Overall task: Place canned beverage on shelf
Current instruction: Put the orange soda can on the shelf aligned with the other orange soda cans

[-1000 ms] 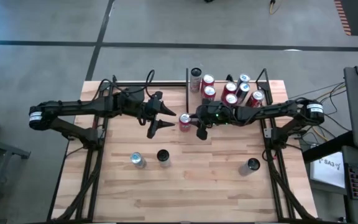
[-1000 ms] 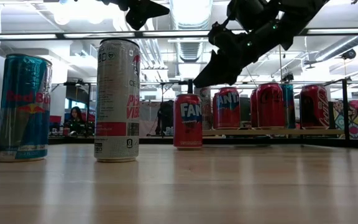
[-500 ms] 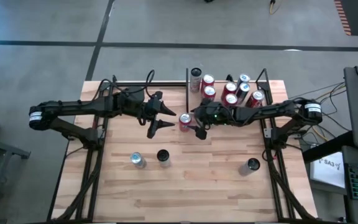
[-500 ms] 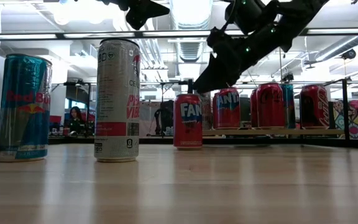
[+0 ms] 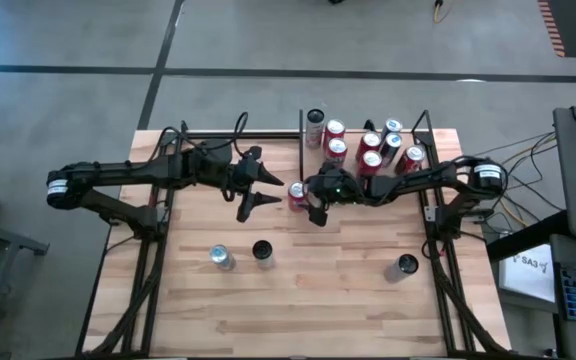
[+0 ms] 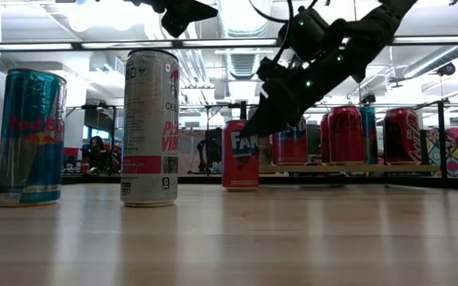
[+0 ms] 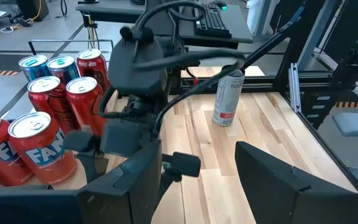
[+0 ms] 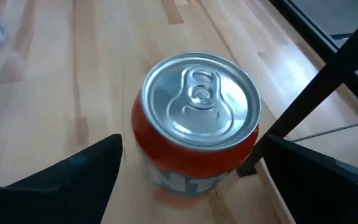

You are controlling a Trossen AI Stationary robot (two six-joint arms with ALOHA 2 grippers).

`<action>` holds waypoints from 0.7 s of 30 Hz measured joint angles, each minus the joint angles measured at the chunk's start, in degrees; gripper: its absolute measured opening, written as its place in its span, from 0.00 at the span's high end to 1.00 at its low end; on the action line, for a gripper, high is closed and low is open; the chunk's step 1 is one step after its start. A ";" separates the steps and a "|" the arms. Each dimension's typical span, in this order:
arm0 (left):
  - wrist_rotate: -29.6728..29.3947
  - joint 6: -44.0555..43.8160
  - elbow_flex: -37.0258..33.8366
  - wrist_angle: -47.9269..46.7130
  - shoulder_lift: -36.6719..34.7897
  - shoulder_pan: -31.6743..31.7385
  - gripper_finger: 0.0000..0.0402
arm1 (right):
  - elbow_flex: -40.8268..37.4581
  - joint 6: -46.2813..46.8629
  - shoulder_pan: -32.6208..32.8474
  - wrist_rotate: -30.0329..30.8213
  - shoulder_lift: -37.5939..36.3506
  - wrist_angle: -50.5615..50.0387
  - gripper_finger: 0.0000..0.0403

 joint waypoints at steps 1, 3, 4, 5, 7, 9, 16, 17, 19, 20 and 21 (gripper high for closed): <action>-0.02 0.28 0.00 0.04 0.00 0.01 0.53 | 0.00 0.14 0.00 0.57 0.47 0.56 0.07; -0.02 0.47 0.00 0.04 0.00 0.02 0.53 | 0.02 0.28 0.00 2.10 1.31 1.41 0.07; -0.04 0.53 0.00 0.06 0.00 0.00 0.53 | 0.02 0.33 0.00 2.50 1.59 1.50 0.07; -0.04 0.56 0.00 0.06 0.00 0.00 0.53 | 0.02 0.34 0.00 3.15 1.97 2.07 0.07; -0.04 0.58 0.00 0.08 0.00 0.01 0.53 | 0.18 0.45 0.00 3.73 2.22 2.55 0.07; -0.07 0.58 0.00 0.08 0.00 0.00 0.53 | 0.43 0.62 0.00 3.88 2.27 2.56 0.07; -0.06 0.78 0.00 0.31 0.00 0.01 0.53 | 0.61 0.78 0.00 3.90 1.88 2.70 0.07; -0.07 0.78 0.00 0.32 0.00 0.01 0.53 | 0.61 0.78 0.00 3.87 2.15 2.94 0.07; -0.05 0.79 0.00 0.35 0.00 0.02 0.53 | 0.61 1.00 0.00 3.79 2.81 3.48 0.07; -0.05 0.78 0.00 0.35 0.00 0.00 0.53 | 0.61 1.00 0.00 3.78 3.40 4.19 0.07; -0.06 0.78 0.00 0.35 0.00 0.02 0.53 | 0.61 0.97 0.00 3.77 3.99 5.02 0.07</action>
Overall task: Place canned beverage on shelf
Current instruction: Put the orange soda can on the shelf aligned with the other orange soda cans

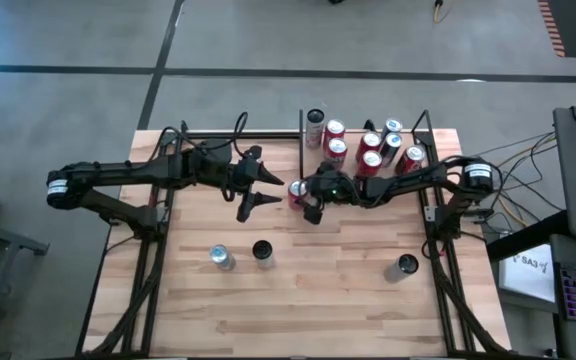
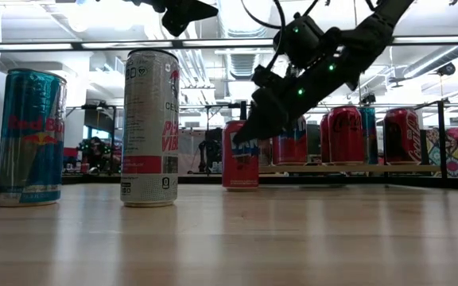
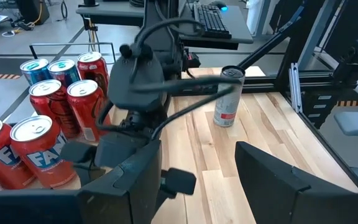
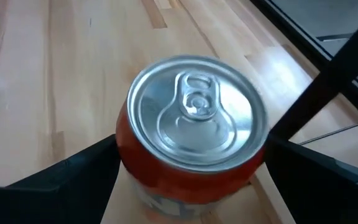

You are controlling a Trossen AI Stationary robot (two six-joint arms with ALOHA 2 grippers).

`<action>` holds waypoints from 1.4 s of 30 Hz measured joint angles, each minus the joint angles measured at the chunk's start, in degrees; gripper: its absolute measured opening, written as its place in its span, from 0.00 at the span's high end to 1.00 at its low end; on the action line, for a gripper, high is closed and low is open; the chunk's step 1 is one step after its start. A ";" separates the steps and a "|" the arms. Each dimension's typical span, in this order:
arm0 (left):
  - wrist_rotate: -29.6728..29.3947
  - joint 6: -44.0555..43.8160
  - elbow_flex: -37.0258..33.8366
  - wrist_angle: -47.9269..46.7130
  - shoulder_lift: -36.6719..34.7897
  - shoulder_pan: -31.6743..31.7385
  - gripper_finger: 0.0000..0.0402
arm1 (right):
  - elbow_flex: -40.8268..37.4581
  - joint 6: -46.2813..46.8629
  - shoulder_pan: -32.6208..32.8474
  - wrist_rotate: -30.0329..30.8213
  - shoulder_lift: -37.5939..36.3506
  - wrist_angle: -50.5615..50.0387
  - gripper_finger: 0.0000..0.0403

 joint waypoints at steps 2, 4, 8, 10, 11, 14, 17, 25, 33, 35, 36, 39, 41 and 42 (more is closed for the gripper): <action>0.00 0.00 0.00 0.01 0.00 -0.01 0.53 | -0.02 -0.24 0.00 0.01 0.74 0.79 0.07; 0.00 0.00 0.00 0.01 0.00 0.00 0.53 | -0.02 -0.24 0.00 0.02 1.00 1.44 0.07; 0.01 0.00 0.00 0.01 0.00 -0.01 0.53 | -0.03 -0.46 0.02 -0.03 0.97 1.43 0.13; 0.01 0.00 0.00 0.03 0.00 0.00 0.53 | -0.02 -0.76 0.02 -0.19 0.88 1.44 0.18; 0.01 0.00 0.00 0.04 0.00 0.00 0.53 | -0.02 -0.63 0.02 -0.27 0.87 1.45 0.21; 0.01 0.00 0.00 0.06 0.00 0.00 0.53 | -0.02 -0.24 0.02 -0.42 0.87 1.46 0.28; 0.01 0.00 0.00 0.08 0.00 0.00 0.53 | -0.02 -0.07 0.07 -0.43 0.87 1.49 0.31; 0.01 0.00 0.00 0.10 0.00 -0.01 0.53 | -0.13 2.19 0.28 -0.48 -1.54 -0.30 0.28; 0.01 0.00 0.00 0.10 0.00 -0.02 0.53 | -0.13 4.73 2.52 -0.48 -6.52 -5.44 0.28; 0.01 0.00 0.00 0.10 0.00 -0.02 0.53 | -0.13 5.48 3.08 -0.38 -8.32 -7.21 0.28; 0.01 -0.02 0.00 0.11 0.00 -0.02 0.53 | -0.11 6.12 3.30 -0.19 -9.24 -8.28 0.28; 0.01 0.00 0.00 0.19 0.00 -0.02 0.53 | -0.13 7.93 3.93 2.04 -11.86 -11.27 0.28; 0.01 0.00 0.00 0.21 0.00 -0.02 0.53 | -0.13 9.45 4.26 3.60 -13.60 -12.68 0.28; 0.01 -0.02 0.00 0.23 0.00 -0.02 0.53 | -0.13 10.28 4.43 4.32 -14.37 -13.36 0.28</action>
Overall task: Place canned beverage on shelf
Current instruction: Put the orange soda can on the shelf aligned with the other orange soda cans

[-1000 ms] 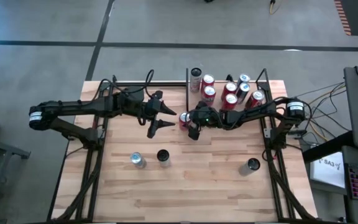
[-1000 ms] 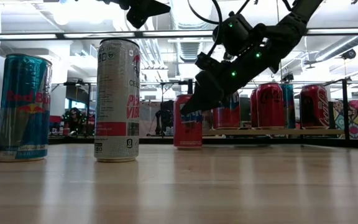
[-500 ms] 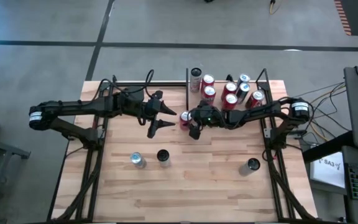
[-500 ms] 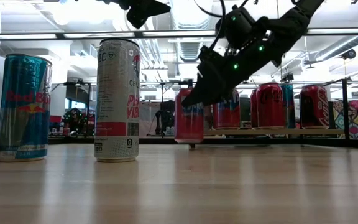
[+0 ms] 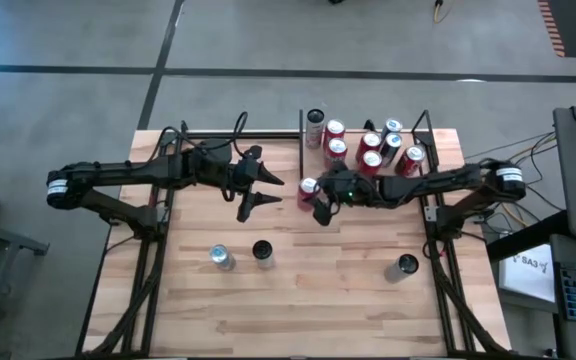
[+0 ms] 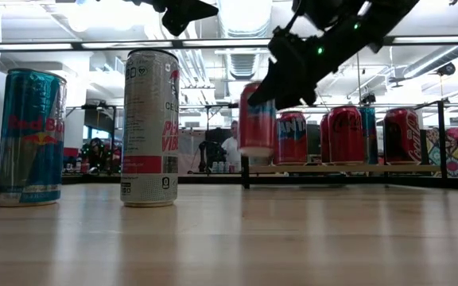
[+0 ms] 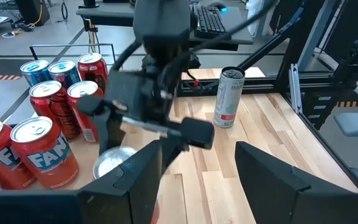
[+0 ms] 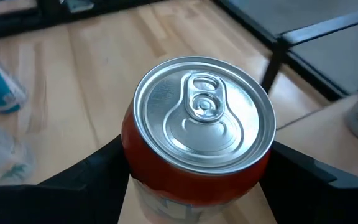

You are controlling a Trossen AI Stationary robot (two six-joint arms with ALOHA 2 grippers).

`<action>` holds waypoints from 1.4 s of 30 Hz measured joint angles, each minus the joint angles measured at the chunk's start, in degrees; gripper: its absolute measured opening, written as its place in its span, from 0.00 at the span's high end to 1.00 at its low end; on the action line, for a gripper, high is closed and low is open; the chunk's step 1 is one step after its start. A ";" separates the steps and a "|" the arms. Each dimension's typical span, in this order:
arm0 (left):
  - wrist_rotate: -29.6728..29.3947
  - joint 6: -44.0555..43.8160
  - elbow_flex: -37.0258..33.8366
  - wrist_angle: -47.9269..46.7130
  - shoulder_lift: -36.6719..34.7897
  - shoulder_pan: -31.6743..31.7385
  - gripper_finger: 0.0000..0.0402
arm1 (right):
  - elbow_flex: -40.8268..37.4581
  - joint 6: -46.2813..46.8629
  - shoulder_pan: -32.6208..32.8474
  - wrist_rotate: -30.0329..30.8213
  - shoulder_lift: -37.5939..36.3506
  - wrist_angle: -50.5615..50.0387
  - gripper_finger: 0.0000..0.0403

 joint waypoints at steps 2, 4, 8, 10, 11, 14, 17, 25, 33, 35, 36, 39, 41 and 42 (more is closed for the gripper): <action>0.02 0.02 0.00 0.00 0.00 0.00 0.53 | 0.02 2.12 0.16 1.29 -1.30 -1.41 0.28; 0.00 0.00 0.00 0.02 0.00 0.00 0.53 | 0.02 6.75 0.25 3.35 -2.37 -3.93 0.28; 0.00 0.00 0.00 0.02 0.00 0.00 0.53 | 0.02 15.26 0.23 8.17 -3.94 -9.34 0.28; 0.00 0.00 0.00 0.02 0.00 0.00 0.53 | 0.02 18.43 0.23 10.53 -4.30 -11.51 0.28; 0.01 0.02 0.00 0.02 0.00 0.00 0.53 | 0.02 19.85 0.23 11.26 -4.46 -12.55 0.28; 0.02 0.02 0.00 0.02 0.00 0.00 0.53 | 0.02 23.04 0.27 13.97 -4.73 -14.85 0.28; 0.02 0.02 0.00 0.02 0.00 0.00 0.53 | 0.02 24.91 0.25 15.97 -5.01 -15.79 0.28; 0.02 1.09 0.00 0.02 0.00 0.00 0.53 | 0.02 26.11 0.23 19.36 -5.01 -17.24 0.28; 0.02 1.57 0.00 0.23 0.00 0.00 0.53 | 0.02 25.68 0.21 21.63 -5.01 -17.86 0.28; 0.02 1.57 0.00 0.52 0.00 0.00 0.53 | 0.02 25.46 0.23 21.65 -4.99 -17.86 0.28; 0.02 1.57 0.00 0.57 0.00 0.00 0.53 | 0.02 25.46 0.23 21.67 -4.99 -17.86 0.28; 0.02 1.57 0.00 0.52 0.00 0.00 0.53 | 0.02 25.46 0.52 21.78 -4.99 -17.86 0.28; 0.02 1.57 0.00 0.52 0.00 0.00 0.53 | 0.02 25.44 1.02 21.80 -4.99 -17.85 0.28; 0.02 1.57 0.00 0.52 0.00 0.00 0.53 | 0.02 25.44 1.28 21.78 -4.99 -17.85 0.28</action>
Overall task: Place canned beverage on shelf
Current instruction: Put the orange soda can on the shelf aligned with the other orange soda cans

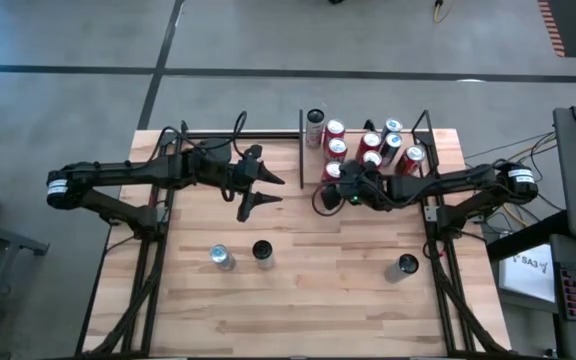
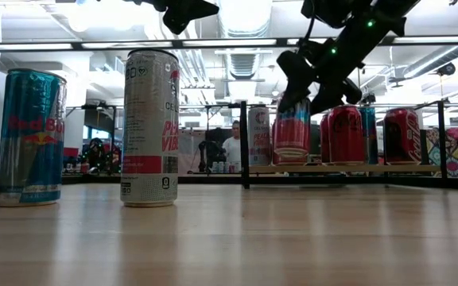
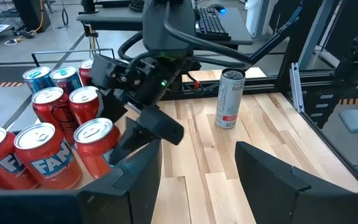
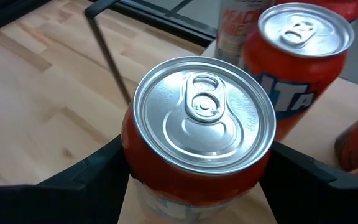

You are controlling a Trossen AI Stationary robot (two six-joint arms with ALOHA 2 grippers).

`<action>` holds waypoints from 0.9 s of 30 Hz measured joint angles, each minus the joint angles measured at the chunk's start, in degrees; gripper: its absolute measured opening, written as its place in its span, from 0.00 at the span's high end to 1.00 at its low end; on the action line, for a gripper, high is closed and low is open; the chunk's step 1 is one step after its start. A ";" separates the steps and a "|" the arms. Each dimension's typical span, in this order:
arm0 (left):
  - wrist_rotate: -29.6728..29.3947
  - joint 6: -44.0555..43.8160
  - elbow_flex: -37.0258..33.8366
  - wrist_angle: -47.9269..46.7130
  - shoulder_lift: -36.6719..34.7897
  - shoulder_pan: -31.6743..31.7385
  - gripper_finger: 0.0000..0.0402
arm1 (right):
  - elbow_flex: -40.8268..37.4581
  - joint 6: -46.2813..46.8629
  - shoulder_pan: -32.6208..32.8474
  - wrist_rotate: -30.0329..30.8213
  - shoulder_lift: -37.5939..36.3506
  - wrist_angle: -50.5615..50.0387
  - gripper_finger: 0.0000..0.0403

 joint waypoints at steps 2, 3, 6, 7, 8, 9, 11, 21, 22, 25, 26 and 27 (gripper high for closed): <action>0.00 0.00 0.00 -0.02 0.00 0.00 0.53 | 0.00 0.02 0.49 -0.02 -0.02 0.02 0.28; -0.01 0.05 0.00 -0.02 0.00 0.00 0.53 | 0.00 0.03 0.71 -0.02 -0.02 0.04 0.28; 0.00 0.69 0.00 -0.03 0.00 0.00 0.53 | 0.00 -0.10 1.34 -0.02 -0.02 0.04 0.28; 0.00 0.90 0.00 -0.04 0.00 0.00 0.53 | 0.00 -0.60 1.53 -0.12 -0.02 0.04 0.28; 0.00 0.98 0.00 -0.04 0.00 0.00 0.53 | 0.00 -0.89 1.72 -0.34 -0.03 0.04 0.28; -0.01 1.02 0.00 -0.04 0.00 0.00 0.53 | 0.01 -1.02 1.93 -0.55 -0.04 0.03 0.28; -0.01 1.04 0.00 -0.04 0.00 0.00 0.53 | 0.39 -1.41 2.34 -0.61 -0.04 -0.41 0.28; 0.00 2.55 0.00 0.42 0.00 0.00 0.53 | 5.20 -4.50 3.10 0.46 0.21 -0.40 0.28; 0.00 2.72 0.00 0.42 0.00 0.00 0.53 | 5.58 -4.52 3.10 1.02 0.39 -0.84 0.28; 0.00 3.02 0.00 0.42 0.00 0.00 0.53 | 6.50 -4.03 3.06 1.64 2.27 -1.79 0.28; 0.00 3.04 0.00 0.42 0.00 0.00 0.53 | 6.96 -4.02 3.06 2.18 3.10 -1.95 0.28; 0.00 3.25 0.00 0.46 0.00 0.00 0.53 | 7.52 -4.06 3.06 2.58 4.10 -2.46 0.28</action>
